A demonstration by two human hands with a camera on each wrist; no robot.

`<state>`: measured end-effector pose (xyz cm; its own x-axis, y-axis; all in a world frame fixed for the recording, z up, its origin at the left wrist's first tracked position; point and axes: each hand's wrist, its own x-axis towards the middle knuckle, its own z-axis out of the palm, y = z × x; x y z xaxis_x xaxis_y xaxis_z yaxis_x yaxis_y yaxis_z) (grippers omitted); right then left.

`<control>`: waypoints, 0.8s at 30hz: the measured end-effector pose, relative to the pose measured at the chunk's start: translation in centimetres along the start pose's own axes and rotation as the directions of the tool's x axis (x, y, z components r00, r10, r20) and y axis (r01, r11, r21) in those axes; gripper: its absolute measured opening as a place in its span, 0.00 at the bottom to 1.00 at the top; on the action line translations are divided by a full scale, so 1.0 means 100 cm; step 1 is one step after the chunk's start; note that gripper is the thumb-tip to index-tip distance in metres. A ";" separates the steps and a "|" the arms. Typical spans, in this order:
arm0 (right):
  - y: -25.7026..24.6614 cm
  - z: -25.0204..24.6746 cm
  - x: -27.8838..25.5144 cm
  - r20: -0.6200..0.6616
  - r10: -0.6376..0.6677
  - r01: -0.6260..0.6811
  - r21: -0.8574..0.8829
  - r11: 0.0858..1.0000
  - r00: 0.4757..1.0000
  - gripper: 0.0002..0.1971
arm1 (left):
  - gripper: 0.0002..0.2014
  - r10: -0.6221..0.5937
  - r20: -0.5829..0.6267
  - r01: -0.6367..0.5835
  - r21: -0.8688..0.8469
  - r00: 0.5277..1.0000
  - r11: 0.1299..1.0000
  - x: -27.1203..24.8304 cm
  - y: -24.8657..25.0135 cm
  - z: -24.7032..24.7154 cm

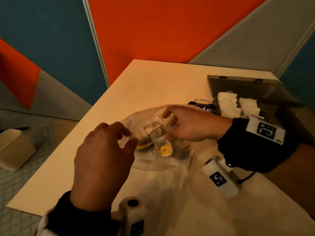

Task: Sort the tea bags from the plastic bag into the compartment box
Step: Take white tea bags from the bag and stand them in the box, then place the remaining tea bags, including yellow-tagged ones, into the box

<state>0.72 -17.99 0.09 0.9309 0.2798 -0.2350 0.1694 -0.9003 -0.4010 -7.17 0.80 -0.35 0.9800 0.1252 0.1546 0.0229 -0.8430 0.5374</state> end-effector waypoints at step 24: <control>0.009 -0.004 -0.057 0.146 0.020 -0.008 -0.084 0.996 0.989 0.07 | 0.04 0.165 0.307 -0.075 -0.284 0.937 0.956 -0.025 -0.013 -0.036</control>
<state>-4.29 -20.58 1.41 0.8768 0.3071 -0.3701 0.1883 -0.9273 -0.3235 -10.37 3.50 1.55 0.9829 -0.1828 -0.0213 -0.1080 -0.6665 0.7376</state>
